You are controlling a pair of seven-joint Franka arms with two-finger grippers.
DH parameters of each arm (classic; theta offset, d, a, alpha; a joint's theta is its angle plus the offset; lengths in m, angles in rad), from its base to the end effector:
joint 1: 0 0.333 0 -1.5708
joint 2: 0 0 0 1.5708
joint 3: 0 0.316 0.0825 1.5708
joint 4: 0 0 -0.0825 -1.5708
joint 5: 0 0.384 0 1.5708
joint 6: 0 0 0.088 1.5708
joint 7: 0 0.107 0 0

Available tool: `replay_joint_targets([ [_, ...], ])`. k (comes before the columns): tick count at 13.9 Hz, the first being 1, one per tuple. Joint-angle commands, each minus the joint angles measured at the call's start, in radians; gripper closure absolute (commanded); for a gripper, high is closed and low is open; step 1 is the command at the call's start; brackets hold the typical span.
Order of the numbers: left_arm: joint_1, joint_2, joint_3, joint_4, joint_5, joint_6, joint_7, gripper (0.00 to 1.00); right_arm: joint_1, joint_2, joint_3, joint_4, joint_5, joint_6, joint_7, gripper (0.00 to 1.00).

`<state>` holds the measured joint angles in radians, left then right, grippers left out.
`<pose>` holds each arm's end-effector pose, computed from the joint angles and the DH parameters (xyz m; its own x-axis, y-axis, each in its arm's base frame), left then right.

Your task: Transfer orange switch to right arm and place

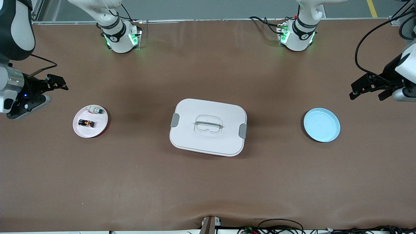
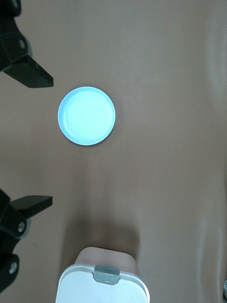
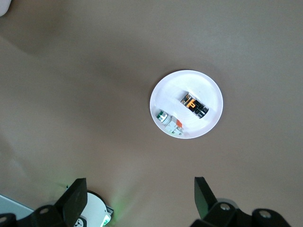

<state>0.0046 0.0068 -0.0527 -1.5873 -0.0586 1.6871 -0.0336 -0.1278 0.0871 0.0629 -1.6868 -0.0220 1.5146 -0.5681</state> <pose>0.5671 -0.0328 0.6238 0.9959 -0.0075 0.0906 -0.0132 -0.9980 0.0620 0.5586 -0.0399 0.5181 0.8457 0.4841 -0.2246 0.4678 -0.8750 -0.1243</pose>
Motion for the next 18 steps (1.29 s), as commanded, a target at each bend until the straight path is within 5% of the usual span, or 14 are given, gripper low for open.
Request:
replay_joint_targets([
  [1,-0.012,-0.001,-0.002,0.02,0.016,-0.024,-0.082,0.0,0.001,0.009,-0.006,0.026,-0.023,-0.019,0.049,0.0],
  [9,-0.009,0.006,-0.002,0.026,0.022,-0.024,-0.031,0.0,-0.003,0.008,-0.009,0.091,-0.015,-0.033,0.331,0.0],
  [12,-0.011,0.012,-0.001,0.026,0.025,-0.024,-0.029,0.0,0.005,0.011,-0.002,0.177,-0.012,-0.111,0.591,0.0],
  [15,-0.018,0.013,-0.002,0.026,0.065,-0.026,-0.026,0.0,0.004,0.01,-0.002,0.222,-0.006,-0.164,0.593,0.0],
  [18,-0.017,0.013,-0.002,0.027,0.063,-0.026,-0.026,0.0,0.002,0.009,-0.002,0.392,-0.004,-0.292,0.59,0.0],
])
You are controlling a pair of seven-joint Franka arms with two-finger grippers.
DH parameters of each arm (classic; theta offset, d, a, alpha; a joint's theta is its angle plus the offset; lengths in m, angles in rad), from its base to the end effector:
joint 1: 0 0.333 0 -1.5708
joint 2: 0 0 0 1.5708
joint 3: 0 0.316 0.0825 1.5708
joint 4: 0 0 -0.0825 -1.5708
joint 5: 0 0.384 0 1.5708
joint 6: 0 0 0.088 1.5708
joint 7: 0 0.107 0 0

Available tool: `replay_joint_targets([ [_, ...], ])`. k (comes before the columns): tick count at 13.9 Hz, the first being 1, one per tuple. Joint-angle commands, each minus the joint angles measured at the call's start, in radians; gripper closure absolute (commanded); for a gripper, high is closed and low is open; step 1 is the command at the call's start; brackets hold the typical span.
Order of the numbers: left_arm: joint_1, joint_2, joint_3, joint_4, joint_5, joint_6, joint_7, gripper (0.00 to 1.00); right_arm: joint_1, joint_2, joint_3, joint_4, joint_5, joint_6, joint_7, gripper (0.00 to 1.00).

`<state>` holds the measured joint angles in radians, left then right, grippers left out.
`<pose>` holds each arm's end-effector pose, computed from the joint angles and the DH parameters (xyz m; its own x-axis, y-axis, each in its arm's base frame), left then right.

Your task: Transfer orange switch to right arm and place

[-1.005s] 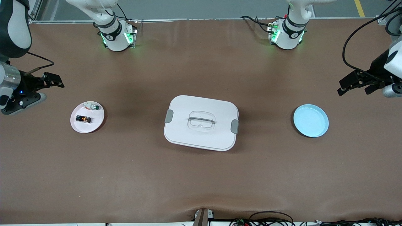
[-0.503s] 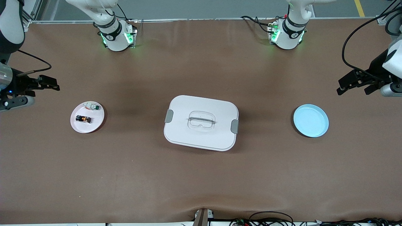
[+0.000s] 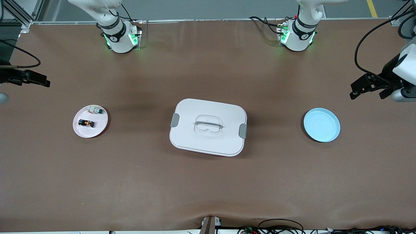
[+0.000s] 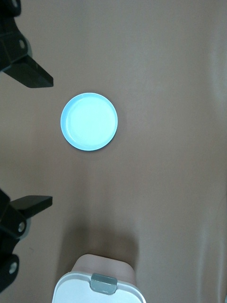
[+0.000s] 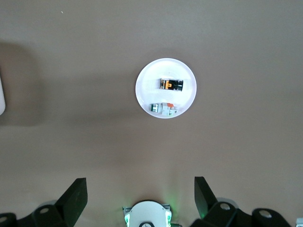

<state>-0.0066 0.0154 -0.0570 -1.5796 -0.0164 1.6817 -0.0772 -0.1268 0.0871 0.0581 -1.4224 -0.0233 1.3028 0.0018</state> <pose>0.5689 -0.0376 0.6219 0.9963 0.0157 0.0850 0.0137 -0.9996 0.0239 0.5504 -0.0424 0.6238 0.9759 -0.0743 -0.2050 -0.0720 -0.9972 0.0186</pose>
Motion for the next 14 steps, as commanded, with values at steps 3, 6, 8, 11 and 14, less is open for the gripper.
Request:
replay_joint_targets([
  [3,-0.001,0.005,0.002,0.02,0.009,-0.02,0.019,0.0,0.004,0.011,0.006,0.142,0.002,-0.086,-0.165,0.0],
  [6,-0.001,0.005,0.002,0.02,0.007,-0.02,0.019,0.0,-0.004,0.011,-0.001,0.142,0.0,-0.071,-0.309,0.0],
  [8,-0.001,0.005,0.002,0.02,0.007,-0.02,0.017,0.0,0.003,0.006,0.002,0.14,0.0,-0.051,-0.307,0.0],
  [11,-0.001,0.005,0.002,0.02,0.007,-0.02,0.019,0.0,-0.005,0.003,-0.003,0.138,0.0,-0.028,-0.292,0.0],
  [14,0.0,0.005,0.002,0.02,0.007,-0.02,0.019,0.0,-0.013,-0.001,-0.003,0.126,0.003,0.0,-0.289,0.0],
])
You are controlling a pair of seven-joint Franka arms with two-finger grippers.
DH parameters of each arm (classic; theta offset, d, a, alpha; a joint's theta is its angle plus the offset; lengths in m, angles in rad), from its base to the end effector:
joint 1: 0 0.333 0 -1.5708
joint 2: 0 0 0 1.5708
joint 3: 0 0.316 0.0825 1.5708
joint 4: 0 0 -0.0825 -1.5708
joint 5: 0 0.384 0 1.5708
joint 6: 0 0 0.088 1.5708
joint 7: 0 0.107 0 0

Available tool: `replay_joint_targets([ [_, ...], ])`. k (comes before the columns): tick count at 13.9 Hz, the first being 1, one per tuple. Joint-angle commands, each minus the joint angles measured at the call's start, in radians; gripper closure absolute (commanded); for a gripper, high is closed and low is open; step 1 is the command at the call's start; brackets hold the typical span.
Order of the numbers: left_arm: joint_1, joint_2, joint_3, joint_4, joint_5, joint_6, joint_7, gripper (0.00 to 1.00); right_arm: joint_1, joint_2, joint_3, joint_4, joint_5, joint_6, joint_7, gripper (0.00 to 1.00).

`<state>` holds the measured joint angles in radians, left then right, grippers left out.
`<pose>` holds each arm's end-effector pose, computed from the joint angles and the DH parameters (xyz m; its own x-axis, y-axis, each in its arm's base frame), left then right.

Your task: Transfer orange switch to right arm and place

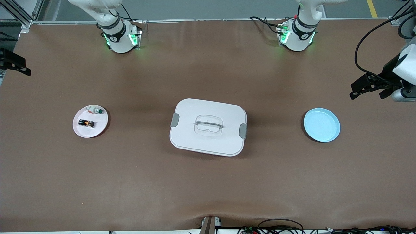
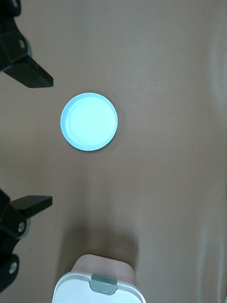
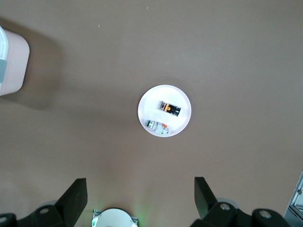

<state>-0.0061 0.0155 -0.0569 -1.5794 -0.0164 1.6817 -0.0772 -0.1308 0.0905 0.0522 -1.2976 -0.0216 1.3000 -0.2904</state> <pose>0.5690 -0.0372 0.6220 0.9962 0.0163 0.0851 0.0143 -0.9996 0.0239 0.5495 -0.0478 0.6769 0.9747 0.2051 -0.0889 0.2050 -0.9787 -0.0093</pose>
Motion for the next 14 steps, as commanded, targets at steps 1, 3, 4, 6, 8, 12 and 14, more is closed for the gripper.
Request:
replay_joint_targets([
  [1,0.0,0.006,0.002,0.019,0.007,-0.02,0.019,0.0,-0.012,-0.015,0.002,-0.017,0.021,0.015,0.005,0.0],
  [3,0.0,0.006,0.002,0.019,0.007,-0.02,0.019,0.0,-0.068,-0.04,-0.006,-0.066,0.112,0.062,0.03,0.0],
  [4,0.0,0.006,0.002,0.019,0.007,-0.02,0.019,0.0,-0.059,-0.046,-0.021,-0.077,0.115,0.08,0.03,0.0],
  [6,0.001,0.006,0.002,0.019,0.007,-0.02,0.019,0.0,-0.041,-0.051,-0.021,-0.084,0.111,0.105,0.03,0.0],
  [8,0.002,0.006,0.002,0.019,0.007,-0.02,0.019,0.0,-0.032,-0.046,-0.021,-0.11,0.108,0.177,0.045,0.0],
  [12,0.003,0.008,0.002,0.019,0.007,-0.02,0.02,0.0,-0.012,-0.044,-0.017,-0.108,0.092,0.208,0.176,0.0],
  [14,0.003,0.008,0.002,0.019,0.007,-0.02,0.02,0.0,0.023,-0.043,-0.011,-0.106,0.046,0.211,0.241,0.0],
])
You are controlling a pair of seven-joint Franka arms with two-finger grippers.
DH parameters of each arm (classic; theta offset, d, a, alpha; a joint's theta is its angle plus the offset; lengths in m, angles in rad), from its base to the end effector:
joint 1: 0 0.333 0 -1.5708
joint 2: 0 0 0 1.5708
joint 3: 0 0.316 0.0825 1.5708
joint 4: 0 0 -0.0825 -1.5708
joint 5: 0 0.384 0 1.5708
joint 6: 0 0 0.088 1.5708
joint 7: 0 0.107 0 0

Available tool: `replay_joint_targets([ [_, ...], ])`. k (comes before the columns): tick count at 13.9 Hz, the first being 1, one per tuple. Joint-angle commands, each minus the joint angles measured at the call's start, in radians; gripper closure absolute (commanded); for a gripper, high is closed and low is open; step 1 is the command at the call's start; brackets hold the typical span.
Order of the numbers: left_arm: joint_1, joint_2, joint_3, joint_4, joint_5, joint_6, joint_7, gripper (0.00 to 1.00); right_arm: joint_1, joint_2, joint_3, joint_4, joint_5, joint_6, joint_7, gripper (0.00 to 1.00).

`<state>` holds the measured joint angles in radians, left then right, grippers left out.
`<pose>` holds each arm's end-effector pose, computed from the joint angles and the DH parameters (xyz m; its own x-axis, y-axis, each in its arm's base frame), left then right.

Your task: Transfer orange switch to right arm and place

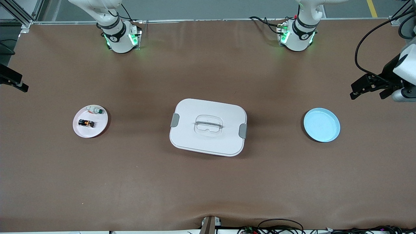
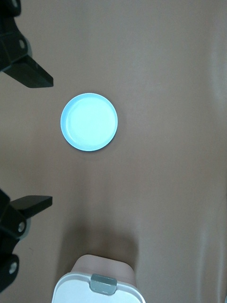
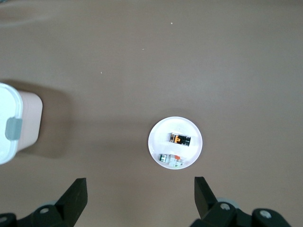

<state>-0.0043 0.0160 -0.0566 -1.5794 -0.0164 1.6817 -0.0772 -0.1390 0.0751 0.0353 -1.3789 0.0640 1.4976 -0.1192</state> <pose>0.5692 -0.0360 0.6217 0.9962 0.0184 0.0846 0.0164 -0.9996 0.0239 0.5679 -0.0528 0.6658 0.9985 0.0198 0.0514 0.0229 -0.9979 -0.0605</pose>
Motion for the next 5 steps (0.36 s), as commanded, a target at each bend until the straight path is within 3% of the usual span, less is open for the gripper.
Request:
replay_joint_targets([
  [1,0.001,0.007,0.001,0.019,0.007,-0.02,0.02,0.0,0.045,-0.026,0.008,-0.025,-0.061,0.01,0.07,0.0],
  [5,0.004,0.009,0.001,0.019,0.007,-0.019,0.022,0.0,0.045,-0.024,0.04,-0.023,-0.096,0.007,0.07,0.0],
])
